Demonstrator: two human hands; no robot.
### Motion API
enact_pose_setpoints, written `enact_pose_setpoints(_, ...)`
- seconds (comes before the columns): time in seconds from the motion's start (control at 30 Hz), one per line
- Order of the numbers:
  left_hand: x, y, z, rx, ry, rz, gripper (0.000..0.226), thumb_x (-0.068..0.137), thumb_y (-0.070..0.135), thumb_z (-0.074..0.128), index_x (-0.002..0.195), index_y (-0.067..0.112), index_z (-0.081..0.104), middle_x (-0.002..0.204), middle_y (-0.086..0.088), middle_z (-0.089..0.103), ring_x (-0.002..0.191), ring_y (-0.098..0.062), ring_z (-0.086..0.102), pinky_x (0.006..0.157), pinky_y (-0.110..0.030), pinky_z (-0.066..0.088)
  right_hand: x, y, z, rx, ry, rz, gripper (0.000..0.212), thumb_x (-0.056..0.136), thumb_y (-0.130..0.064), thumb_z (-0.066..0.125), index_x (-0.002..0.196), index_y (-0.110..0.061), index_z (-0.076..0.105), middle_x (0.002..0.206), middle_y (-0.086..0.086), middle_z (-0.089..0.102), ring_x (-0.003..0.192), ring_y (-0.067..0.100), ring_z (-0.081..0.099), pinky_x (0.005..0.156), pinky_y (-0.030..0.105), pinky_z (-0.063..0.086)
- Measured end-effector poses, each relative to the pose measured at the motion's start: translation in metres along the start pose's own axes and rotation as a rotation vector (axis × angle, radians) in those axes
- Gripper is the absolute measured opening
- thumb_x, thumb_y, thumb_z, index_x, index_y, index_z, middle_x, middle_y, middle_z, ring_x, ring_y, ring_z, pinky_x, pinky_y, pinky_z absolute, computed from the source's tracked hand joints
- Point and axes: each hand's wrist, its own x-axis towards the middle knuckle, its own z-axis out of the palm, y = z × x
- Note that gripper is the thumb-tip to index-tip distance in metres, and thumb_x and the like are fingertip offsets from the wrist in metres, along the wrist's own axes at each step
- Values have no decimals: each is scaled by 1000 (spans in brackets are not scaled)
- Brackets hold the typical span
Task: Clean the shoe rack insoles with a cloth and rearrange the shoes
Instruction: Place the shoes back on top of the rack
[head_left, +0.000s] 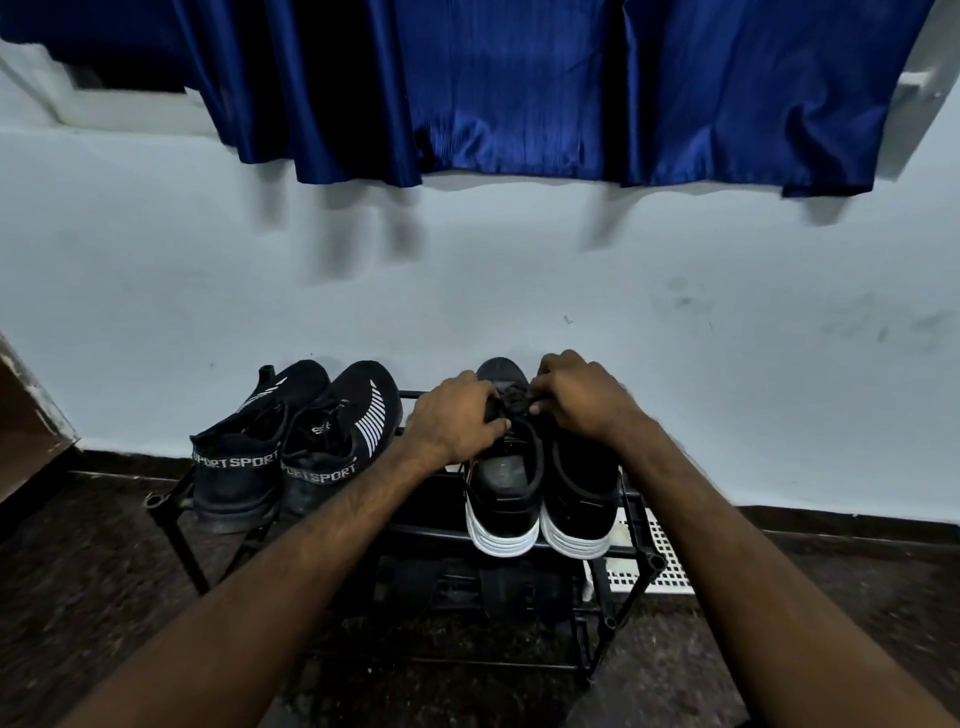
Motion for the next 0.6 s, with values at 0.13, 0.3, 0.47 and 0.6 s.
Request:
enact_pose_setpoints(0.13, 0, -5, -7, -80, 38, -9, 20, 92, 31, 54, 101, 21, 67, 106, -1, 61, 99, -22, 60, 79, -32, 44, -2, 2, -8, 169, -44, 70, 12, 94, -25, 59, 98, -19, 68, 108, 2, 63, 106, 23, 55, 78, 31, 38)
enact_pose_setpoints(0.3, 1, -13, -7, -341, -48, -131, 13, 92, 23, 60, 96, 18, 71, 97, 1, 72, 82, -18, 65, 74, -32, 53, -3, -9, -20, 477, -247, 279, 19, 96, -20, 57, 82, -17, 70, 67, -5, 69, 63, 5, 60, 60, 22, 44)
enact_pose_setpoints(0.47, -3, -5, 2, -311, -68, -167, 24, 89, 42, 66, 91, 18, 65, 91, 0, 69, 88, -20, 63, 79, -34, 51, -3, -28, -34, 695, -354, 384, 22, 97, -17, 54, 83, -12, 70, 65, -1, 67, 49, 6, 56, 48, 19, 45)
enact_pose_setpoints(0.6, -2, 0, -5, -417, 18, -255, 19, 83, 32, 76, 76, 15, 71, 77, -1, 71, 70, -18, 65, 70, -30, 54, -6, -43, -31, 907, -491, 491, 25, 101, -10, 46, 98, 5, 66, 69, 11, 69, 54, 15, 64, 52, 23, 57)
